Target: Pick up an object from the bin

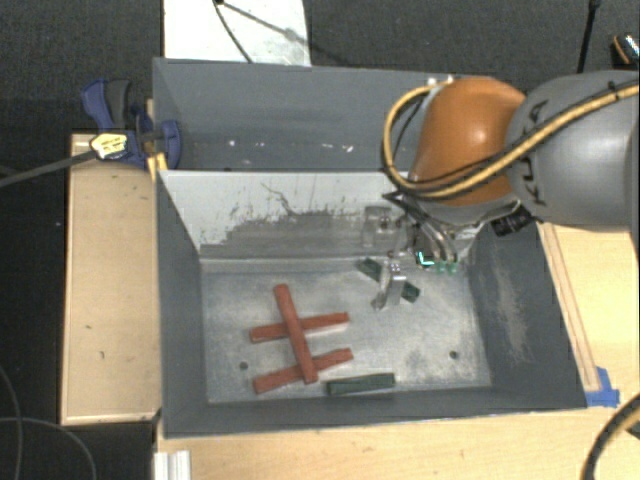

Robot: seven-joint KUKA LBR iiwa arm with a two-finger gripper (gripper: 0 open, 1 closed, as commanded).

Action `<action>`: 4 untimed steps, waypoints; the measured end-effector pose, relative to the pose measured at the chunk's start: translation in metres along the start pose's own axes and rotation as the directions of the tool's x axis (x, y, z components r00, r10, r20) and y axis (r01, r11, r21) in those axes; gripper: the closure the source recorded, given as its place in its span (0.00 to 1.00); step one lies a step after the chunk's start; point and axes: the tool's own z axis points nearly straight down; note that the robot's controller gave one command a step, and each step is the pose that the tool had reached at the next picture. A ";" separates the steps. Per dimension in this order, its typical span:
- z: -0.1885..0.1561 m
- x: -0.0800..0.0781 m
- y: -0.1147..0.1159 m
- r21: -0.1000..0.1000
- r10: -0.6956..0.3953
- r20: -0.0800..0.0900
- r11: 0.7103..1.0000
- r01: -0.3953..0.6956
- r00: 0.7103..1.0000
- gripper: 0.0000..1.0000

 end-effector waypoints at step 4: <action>0.089 0.017 0.125 0.003 -0.679 0.003 0.734 0.679 0.734 0.00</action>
Offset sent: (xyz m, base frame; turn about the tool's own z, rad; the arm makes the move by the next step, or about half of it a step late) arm -0.0092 0.1357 -0.0878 -0.3441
